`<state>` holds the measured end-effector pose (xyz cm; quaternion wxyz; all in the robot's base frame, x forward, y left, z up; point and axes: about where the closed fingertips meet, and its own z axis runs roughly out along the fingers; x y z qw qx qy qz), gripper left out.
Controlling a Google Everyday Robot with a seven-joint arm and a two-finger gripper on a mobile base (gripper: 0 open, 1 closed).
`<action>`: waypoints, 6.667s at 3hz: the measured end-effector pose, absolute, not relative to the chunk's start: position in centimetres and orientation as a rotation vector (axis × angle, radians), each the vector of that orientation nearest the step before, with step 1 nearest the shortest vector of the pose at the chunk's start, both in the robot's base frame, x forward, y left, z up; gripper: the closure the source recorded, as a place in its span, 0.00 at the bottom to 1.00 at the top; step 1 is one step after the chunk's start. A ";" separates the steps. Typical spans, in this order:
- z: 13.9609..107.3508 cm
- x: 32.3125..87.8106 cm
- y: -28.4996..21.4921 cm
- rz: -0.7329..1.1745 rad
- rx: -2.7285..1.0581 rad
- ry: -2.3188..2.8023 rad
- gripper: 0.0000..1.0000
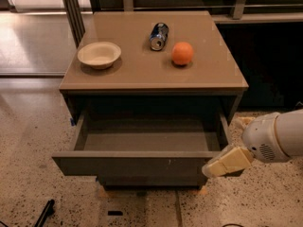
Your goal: Close top drawer
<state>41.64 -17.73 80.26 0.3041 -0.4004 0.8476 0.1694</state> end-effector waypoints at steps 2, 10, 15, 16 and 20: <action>80.7 43.5 -18.1 0.391 -1.005 2.213 0.47; 62.0 46.7 -15.4 0.572 -0.574 2.261 1.00; 62.3 58.1 -13.4 0.350 -0.738 2.164 1.00; 62.4 58.1 -13.5 0.343 -0.740 2.163 1.00; 61.4 59.6 -15.7 0.281 -0.788 2.234 1.00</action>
Offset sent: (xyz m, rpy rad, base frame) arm 0.0178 -0.0034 0.0034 0.0010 -0.0574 -0.0475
